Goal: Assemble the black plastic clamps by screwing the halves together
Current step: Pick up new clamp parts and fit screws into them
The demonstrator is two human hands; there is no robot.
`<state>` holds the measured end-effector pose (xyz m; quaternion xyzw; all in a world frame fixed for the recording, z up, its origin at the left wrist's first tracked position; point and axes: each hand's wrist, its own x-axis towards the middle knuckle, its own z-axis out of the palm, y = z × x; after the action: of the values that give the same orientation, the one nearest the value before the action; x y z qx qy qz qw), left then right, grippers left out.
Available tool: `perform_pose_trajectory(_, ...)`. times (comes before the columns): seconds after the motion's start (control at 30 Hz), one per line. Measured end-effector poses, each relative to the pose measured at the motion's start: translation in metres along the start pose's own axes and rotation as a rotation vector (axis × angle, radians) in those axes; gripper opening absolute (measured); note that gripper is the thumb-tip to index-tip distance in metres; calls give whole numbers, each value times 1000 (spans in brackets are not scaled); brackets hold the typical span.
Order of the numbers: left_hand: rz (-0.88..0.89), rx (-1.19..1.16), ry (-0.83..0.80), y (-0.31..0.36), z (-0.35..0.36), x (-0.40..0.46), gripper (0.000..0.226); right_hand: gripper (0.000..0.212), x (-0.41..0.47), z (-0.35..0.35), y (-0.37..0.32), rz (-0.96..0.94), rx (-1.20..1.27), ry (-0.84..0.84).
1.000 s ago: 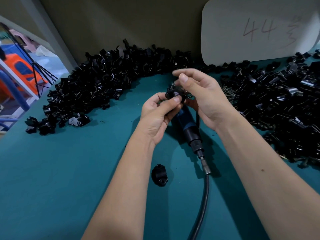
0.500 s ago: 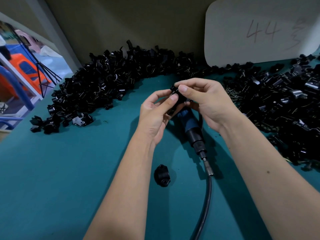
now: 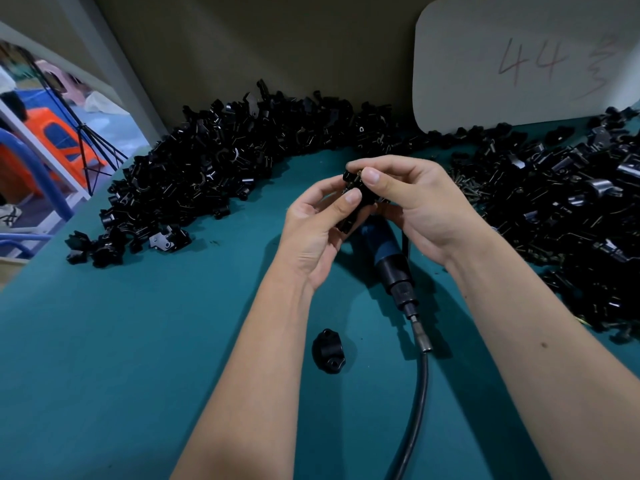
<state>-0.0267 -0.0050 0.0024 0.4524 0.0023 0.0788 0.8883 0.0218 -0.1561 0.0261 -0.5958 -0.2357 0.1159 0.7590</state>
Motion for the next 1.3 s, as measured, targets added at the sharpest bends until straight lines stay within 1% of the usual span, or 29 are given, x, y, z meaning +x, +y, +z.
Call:
perform_pose_trajectory(0.1,-17,-12,-31,0,0,0,28,15,-1,3,-2,-1,13,-10)
perform_pose_trajectory(0.2,31,41,-39,-1,0,0,28,6,-2,8,-2,-30,9,86)
perform_pose_trajectory(0.33,73,107,-13,-4,2,0,33,16,-2,12,-1,3,22,145)
perform_pose_trajectory(0.43,82,126,18,-5,2,1,31,8,-2,12,-1,24,16,168)
perform_pose_trajectory(0.5,92,141,10,-4,2,1,27,6,-2,12,-1,32,24,175)
perform_pose_trajectory(0.53,98,151,5,-4,3,1,25,10,-2,12,-1,30,22,183)
perform_pose_trajectory(0.67,114,240,18,-6,4,0,20,38,0,15,2,-26,-15,254)
perform_pose_trajectory(0.73,112,266,27,-8,4,1,19,41,0,15,5,-17,-40,268)
perform_pose_trajectory(0.8,103,249,40,-7,4,1,24,36,0,12,4,14,-65,209)
perform_pose_trajectory(0.87,92,192,44,-6,4,2,30,23,0,7,1,36,-57,127)
perform_pose_trajectory(0.93,91,162,43,-5,3,3,25,12,0,3,0,25,-30,89)
perform_pose_trajectory(1.03,87,152,33,-5,1,3,19,10,0,3,2,19,-9,82)
perform_pose_trajectory(1.13,86,177,30,-5,1,2,19,4,0,8,1,13,-23,148)
perform_pose_trajectory(1.17,87,194,31,-5,2,1,19,8,1,9,1,3,-25,181)
perform_pose_trajectory(1.3,84,240,43,-6,4,1,21,43,1,15,5,-53,-72,315)
